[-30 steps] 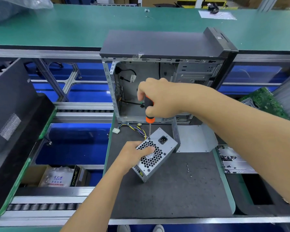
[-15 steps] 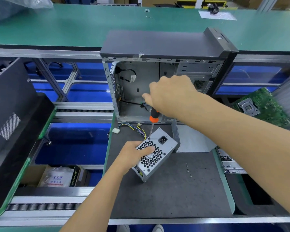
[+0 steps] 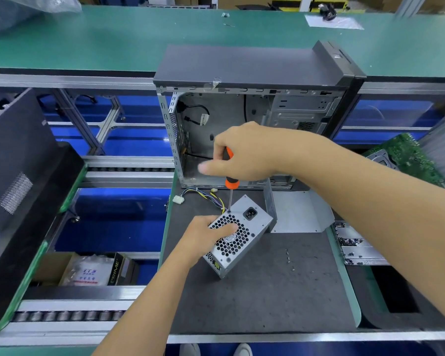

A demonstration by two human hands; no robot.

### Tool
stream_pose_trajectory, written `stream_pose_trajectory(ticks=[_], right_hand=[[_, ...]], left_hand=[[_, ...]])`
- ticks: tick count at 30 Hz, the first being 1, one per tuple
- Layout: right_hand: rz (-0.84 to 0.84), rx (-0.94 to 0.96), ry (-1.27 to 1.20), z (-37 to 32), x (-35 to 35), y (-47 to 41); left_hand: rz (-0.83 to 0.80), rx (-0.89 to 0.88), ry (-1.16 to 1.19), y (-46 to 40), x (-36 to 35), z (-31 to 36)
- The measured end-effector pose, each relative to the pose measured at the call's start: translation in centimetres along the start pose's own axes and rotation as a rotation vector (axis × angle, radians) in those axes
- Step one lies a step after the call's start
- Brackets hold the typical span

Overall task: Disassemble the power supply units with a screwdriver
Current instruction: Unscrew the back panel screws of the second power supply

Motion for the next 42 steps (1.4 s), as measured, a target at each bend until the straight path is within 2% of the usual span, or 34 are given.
stream_pose_trajectory(ticks=[1, 3, 5, 8, 12, 27, 30, 33, 35, 37, 42], right_hand=[[0.039, -0.041, 0.052, 0.2, 0.1, 0.1], [0.083, -0.113, 0.341, 0.2, 0.9, 0.3], [0.062, -0.118, 0.572, 0.0, 1.4, 0.3], [0.014, -0.15, 0.582, 0.5, 1.4, 0.5], [0.088, -0.178, 0.518, 1.0, 1.5, 0.4], [-0.057, 0.073, -0.085, -0.2, -0.1, 0.4], [-0.008, 0.03, 0.041, -0.2, -0.2, 0.0], [0.068, -0.151, 0.419, 0.2, 1.2, 0.3], [0.037, -0.17, 0.616, 0.0, 1.8, 0.4], [0.013, -0.144, 0.646, -0.2, 1.6, 0.4], [0.119, -0.119, 0.485, 0.0, 1.5, 0.1]], left_hand=[[0.003, 0.0, 0.0, 0.0, 0.0, 0.0], [0.005, 0.001, 0.003, 0.0, 0.0, 0.0], [0.0, 0.004, 0.01, 0.0, 0.0, 0.0], [-0.001, 0.003, 0.015, 0.0, 0.0, 0.0], [0.005, 0.009, 0.012, -0.1, 0.0, -0.1], [-0.003, 0.008, 0.01, 0.1, -0.1, 0.0], [-0.004, 0.009, 0.007, 0.1, -0.1, 0.0], [-0.002, 0.005, 0.013, 0.2, -0.1, 0.1], [-0.005, 0.01, 0.019, 0.3, -0.2, 0.1], [-0.002, 0.01, 0.018, 0.2, -0.1, 0.1], [0.007, 0.001, 0.011, 0.2, -0.1, 0.0]])
Point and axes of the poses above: each hand's wrist, its own y-axis away from the middle knuckle, its own x-axis out of the back of the hand, z = x × y, the point moved 8 cm from there along -y, towards the middle knuckle, and after that the axes turned 14 degrees about x, right-handed, at the moved point
